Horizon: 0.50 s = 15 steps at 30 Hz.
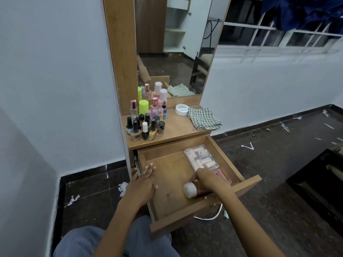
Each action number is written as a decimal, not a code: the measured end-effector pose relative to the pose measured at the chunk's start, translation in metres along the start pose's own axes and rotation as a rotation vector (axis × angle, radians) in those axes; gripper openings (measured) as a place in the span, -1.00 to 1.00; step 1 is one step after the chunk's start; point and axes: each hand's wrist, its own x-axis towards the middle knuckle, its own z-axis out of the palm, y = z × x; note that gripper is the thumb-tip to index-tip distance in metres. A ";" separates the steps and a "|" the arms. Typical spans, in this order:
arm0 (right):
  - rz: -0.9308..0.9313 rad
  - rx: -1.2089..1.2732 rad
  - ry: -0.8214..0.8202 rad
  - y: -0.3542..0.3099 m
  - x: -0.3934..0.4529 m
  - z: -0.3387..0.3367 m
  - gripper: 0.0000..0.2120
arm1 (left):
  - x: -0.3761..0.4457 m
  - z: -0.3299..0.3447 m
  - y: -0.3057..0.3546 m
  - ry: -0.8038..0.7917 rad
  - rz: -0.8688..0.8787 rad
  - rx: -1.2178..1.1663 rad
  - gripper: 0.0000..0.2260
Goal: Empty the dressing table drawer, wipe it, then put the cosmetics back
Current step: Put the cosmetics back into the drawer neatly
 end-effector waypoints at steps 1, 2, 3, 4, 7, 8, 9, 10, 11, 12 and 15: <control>0.005 0.010 0.009 0.001 -0.001 -0.001 -0.70 | -0.001 0.000 0.000 0.003 -0.002 -0.004 -0.43; -0.016 0.003 0.021 0.003 -0.001 0.000 -0.72 | -0.001 0.001 0.001 0.005 -0.002 -0.006 -0.43; -0.039 0.010 0.016 0.004 -0.003 0.000 -0.73 | -0.002 0.001 0.001 0.006 -0.002 -0.009 -0.43; -0.071 -0.005 -0.004 0.007 -0.004 0.001 -0.73 | -0.002 0.002 0.001 0.005 -0.004 -0.012 -0.43; -0.098 -0.043 -0.064 0.009 -0.007 0.003 -0.60 | -0.005 0.002 0.003 0.003 -0.007 -0.016 -0.43; -0.104 -0.060 -0.068 0.008 -0.008 0.004 -0.54 | -0.005 0.002 0.003 0.001 -0.008 -0.016 -0.44; -0.103 -0.060 -0.069 0.006 -0.009 0.004 -0.50 | -0.005 0.002 0.003 -0.001 -0.008 -0.014 -0.44; -0.107 -0.051 -0.049 0.005 -0.009 0.006 -0.49 | -0.005 0.002 0.003 -0.002 -0.008 -0.010 -0.44; -0.121 -0.040 -0.011 0.002 -0.008 0.008 -0.50 | -0.005 0.001 0.003 -0.002 -0.008 -0.004 -0.44; -0.145 -0.029 0.039 -0.002 -0.009 0.009 -0.52 | -0.006 0.001 0.003 0.006 -0.006 0.005 -0.45; -0.297 0.002 0.229 -0.024 -0.012 0.016 -0.58 | -0.013 -0.001 0.004 0.146 0.012 -0.022 -0.47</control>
